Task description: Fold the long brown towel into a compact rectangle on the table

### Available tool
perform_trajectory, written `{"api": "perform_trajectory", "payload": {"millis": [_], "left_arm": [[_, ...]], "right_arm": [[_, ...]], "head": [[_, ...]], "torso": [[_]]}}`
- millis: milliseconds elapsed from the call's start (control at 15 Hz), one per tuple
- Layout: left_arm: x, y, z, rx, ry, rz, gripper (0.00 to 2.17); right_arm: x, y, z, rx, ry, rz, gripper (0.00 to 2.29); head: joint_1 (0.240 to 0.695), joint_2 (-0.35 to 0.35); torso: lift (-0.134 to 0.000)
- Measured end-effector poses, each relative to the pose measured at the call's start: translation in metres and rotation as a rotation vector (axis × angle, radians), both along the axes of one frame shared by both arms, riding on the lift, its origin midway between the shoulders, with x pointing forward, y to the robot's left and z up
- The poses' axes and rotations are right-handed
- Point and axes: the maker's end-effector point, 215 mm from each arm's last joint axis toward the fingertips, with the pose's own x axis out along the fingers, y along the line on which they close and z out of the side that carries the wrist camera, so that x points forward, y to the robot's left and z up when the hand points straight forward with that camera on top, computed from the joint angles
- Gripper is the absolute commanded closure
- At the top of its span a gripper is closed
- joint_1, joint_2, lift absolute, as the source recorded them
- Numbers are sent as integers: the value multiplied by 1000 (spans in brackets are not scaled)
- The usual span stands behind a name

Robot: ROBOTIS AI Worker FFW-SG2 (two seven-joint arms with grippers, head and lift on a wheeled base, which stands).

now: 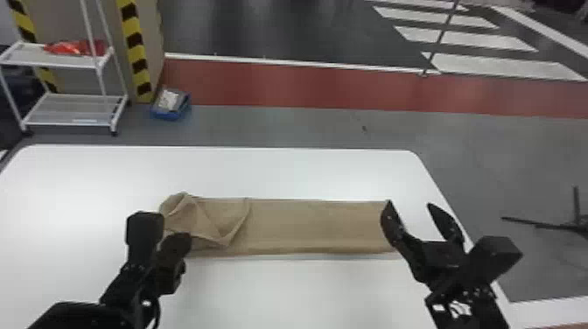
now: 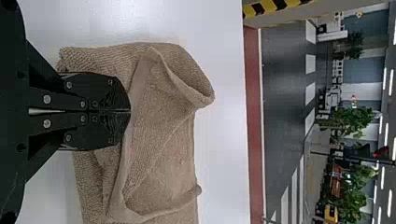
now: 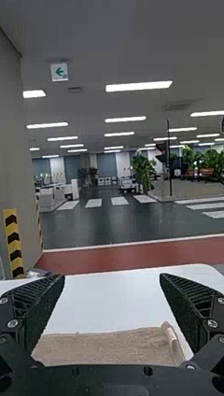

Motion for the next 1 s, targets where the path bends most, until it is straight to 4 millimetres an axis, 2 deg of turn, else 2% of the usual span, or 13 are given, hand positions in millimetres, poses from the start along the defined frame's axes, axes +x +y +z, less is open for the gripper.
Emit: {"api": "perform_trajectory", "payload": {"millis": [533,733,1000], "left_arm": [[-6,15,-5,27,4,19,1703],[-3,5,-2,15,-5,-3,1703],[10,-18,17,-21,-42,-36,1703]], "right_arm": [[-1,0,-3,6,3,-6,137],[-3,4,-2,8,1,1,137],[-4,1,-1,14,-2,-4,137]], "head": [[695,-186],[695,-188],[695,-213]], "torso": [[-57],[-57],[-57]]}}
